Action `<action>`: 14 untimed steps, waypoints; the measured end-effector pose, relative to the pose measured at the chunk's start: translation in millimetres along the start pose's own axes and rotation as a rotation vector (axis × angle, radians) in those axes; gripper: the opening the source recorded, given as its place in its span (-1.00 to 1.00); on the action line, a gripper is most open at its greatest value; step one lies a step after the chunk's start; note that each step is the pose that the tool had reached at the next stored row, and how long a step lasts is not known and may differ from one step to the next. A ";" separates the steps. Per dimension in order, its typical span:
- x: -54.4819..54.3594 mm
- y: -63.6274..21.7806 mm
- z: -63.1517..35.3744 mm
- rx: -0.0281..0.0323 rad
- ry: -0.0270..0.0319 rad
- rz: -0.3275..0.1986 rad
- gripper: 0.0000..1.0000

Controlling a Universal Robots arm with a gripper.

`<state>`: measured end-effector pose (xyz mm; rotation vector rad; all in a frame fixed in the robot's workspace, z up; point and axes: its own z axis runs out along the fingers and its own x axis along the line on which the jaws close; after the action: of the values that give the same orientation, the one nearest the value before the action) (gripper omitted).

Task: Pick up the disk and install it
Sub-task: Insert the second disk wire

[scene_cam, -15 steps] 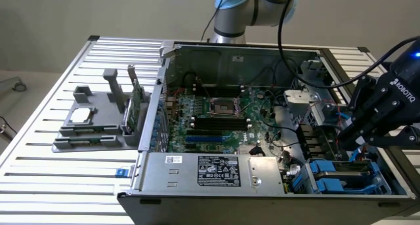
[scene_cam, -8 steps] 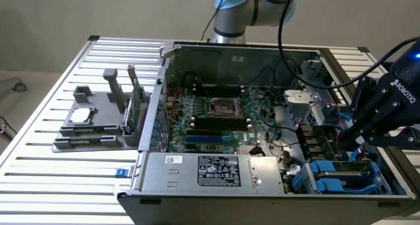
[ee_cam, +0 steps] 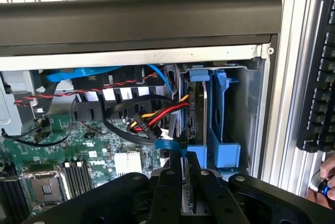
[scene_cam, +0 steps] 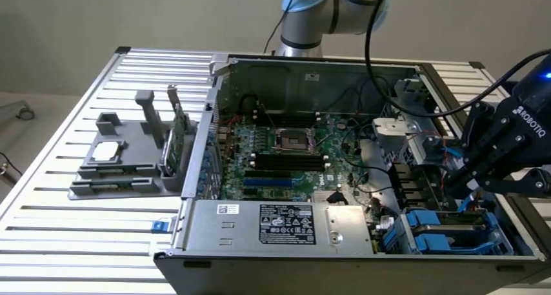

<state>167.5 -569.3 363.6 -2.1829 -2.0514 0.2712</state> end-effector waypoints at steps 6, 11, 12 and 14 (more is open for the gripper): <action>-9.5 1.9 5.9 0.0009 0.0166 -0.004 -0.69; -13.1 3.8 13.4 0.0019 0.0331 -0.007 -0.69; -13.6 4.1 14.6 0.0021 0.0358 -0.008 -0.69; -14.3 4.6 16.8 0.0024 0.0415 -0.009 -0.69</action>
<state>167.5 -584.3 346.7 -2.1582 -2.0379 0.2253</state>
